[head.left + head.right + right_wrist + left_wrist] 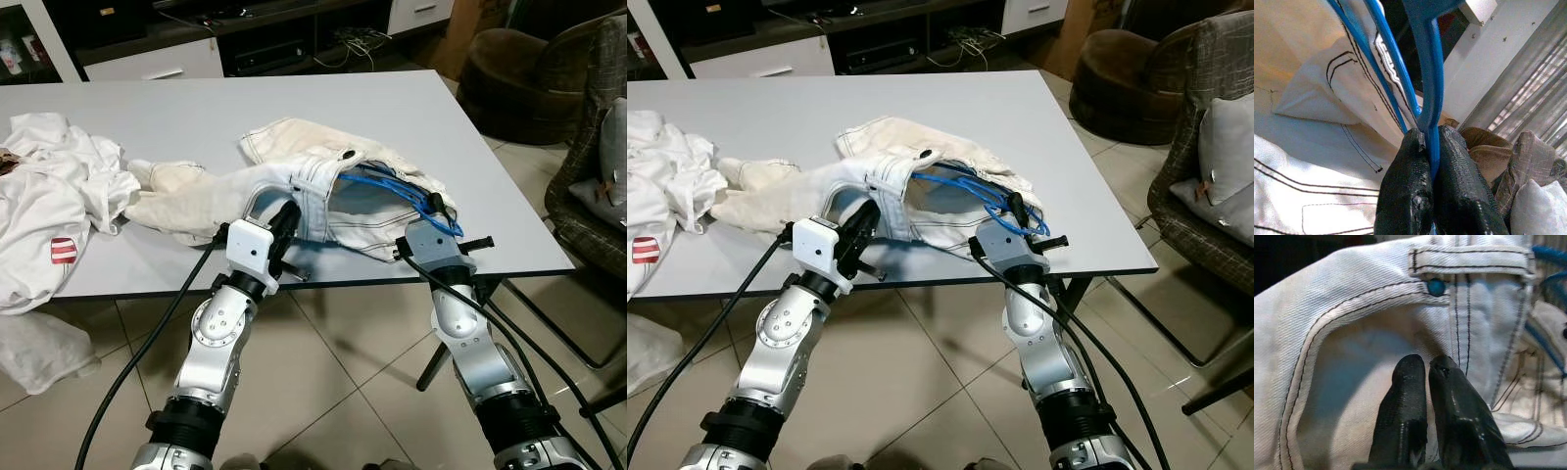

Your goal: Hang hanger

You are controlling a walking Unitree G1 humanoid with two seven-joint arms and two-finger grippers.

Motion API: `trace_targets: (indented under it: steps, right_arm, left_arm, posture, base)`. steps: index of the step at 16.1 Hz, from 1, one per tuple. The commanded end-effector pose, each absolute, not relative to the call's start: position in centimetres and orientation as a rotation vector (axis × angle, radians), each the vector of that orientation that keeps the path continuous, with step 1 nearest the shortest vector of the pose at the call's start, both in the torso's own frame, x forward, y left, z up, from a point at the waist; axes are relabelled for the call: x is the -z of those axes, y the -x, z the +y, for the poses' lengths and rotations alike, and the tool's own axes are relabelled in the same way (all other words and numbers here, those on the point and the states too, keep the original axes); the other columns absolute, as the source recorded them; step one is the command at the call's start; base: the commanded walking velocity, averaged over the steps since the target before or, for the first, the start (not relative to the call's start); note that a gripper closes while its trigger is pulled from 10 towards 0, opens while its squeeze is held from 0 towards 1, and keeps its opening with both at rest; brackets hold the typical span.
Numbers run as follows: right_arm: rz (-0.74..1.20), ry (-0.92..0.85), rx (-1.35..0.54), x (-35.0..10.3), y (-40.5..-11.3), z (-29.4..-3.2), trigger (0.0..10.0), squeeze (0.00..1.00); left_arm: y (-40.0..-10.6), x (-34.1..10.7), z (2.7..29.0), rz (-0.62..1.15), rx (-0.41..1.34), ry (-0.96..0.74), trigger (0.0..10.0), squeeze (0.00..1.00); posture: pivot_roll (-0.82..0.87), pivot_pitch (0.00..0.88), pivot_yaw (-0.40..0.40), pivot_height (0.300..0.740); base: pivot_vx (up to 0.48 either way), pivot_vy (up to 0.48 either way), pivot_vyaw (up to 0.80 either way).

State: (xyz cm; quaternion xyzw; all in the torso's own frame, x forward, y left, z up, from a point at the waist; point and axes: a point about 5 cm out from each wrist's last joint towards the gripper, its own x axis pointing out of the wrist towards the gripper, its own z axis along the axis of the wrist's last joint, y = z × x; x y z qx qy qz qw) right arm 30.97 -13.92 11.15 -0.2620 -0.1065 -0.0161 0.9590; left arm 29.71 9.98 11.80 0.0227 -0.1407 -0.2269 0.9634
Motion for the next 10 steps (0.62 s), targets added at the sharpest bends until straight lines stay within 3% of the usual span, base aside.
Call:
trace_targets:
  steps: [1,4,7,8,9,10]
  right_arm:
    - [-0.282,0.507,0.016,-12.7,-31.2,-13.0,10.0,0.00]
    - [-0.282,0.516,0.002,-13.0,-31.9,-12.4,10.0,0.00]
    - [-0.263,0.524,0.009,-13.2,-32.5,-12.5,10.0,0.00]
    - [-0.258,0.524,0.002,-13.2,-32.6,-12.5,10.0,0.00]
    - [-0.257,0.524,-0.007,-13.1,-32.6,-12.4,10.0,0.00]
    - [-0.254,0.527,-0.016,-13.0,-32.5,-12.3,10.0,0.00]
  left_arm:
    - [-29.4,-11.9,9.3,-0.297,0.505,-0.049,10.0,1.00]
    - [-27.7,-11.2,7.6,-0.327,0.698,-0.153,10.0,1.00]
    - [-28.4,-11.4,8.4,-0.335,0.574,-0.191,10.0,1.00]
    - [-28.9,-11.6,8.8,-0.333,0.542,-0.190,10.0,0.88]
    - [-29.2,-11.9,9.2,-0.345,0.511,-0.194,10.0,0.00]
    - [-29.4,-12.3,9.6,-0.366,0.470,-0.197,10.0,0.00]
  posture:
    - [0.00,0.000,0.043,0.740]
    - [0.00,0.000,0.048,0.740]
    - [0.00,0.000,0.047,0.740]
    - [0.01,0.000,0.043,0.740]
    - [0.01,0.000,0.043,0.740]
    - [0.01,0.000,0.041,0.740]
  base:
    - [0.000,0.000,0.00]
    - [0.000,0.000,0.00]
    - [0.000,0.000,0.00]
    - [0.000,0.000,0.00]
    - [0.000,0.000,0.00]
    - [0.000,0.000,0.00]
